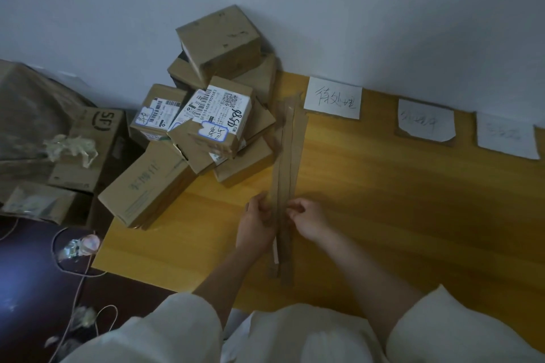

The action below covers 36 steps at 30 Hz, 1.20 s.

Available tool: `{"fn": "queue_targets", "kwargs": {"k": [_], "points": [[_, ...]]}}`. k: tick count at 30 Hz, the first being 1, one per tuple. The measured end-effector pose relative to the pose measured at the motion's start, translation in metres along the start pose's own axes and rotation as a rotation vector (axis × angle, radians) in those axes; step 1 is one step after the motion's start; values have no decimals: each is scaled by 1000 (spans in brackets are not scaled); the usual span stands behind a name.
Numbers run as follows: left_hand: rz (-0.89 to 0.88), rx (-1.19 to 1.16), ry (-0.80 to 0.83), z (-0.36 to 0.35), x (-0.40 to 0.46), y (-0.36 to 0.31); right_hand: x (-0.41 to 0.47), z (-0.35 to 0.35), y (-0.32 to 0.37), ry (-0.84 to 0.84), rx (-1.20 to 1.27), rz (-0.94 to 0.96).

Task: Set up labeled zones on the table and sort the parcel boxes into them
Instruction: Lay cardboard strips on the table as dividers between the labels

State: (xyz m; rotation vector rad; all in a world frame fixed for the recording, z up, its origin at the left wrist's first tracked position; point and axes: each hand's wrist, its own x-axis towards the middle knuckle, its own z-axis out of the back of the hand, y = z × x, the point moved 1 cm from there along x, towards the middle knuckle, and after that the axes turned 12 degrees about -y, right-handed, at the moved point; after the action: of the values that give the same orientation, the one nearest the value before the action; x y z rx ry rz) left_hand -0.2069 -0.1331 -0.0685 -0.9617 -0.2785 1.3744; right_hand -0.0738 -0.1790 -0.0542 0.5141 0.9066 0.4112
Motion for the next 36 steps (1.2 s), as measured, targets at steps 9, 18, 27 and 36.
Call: {"fn": "queue_targets", "kwargs": {"k": [9,18,27,36], "points": [[43,12,1,1,6,-2,5,-7,20,-212,-6,0],[-46,93,26,4,12,-6,16,-11,25,-190,-71,-57],[-41,88,20,3,10,-6,12,-15,23,-235,-31,-37],[-18,140,46,1,8,-9,-1,-2,21,-255,-15,147]]}}
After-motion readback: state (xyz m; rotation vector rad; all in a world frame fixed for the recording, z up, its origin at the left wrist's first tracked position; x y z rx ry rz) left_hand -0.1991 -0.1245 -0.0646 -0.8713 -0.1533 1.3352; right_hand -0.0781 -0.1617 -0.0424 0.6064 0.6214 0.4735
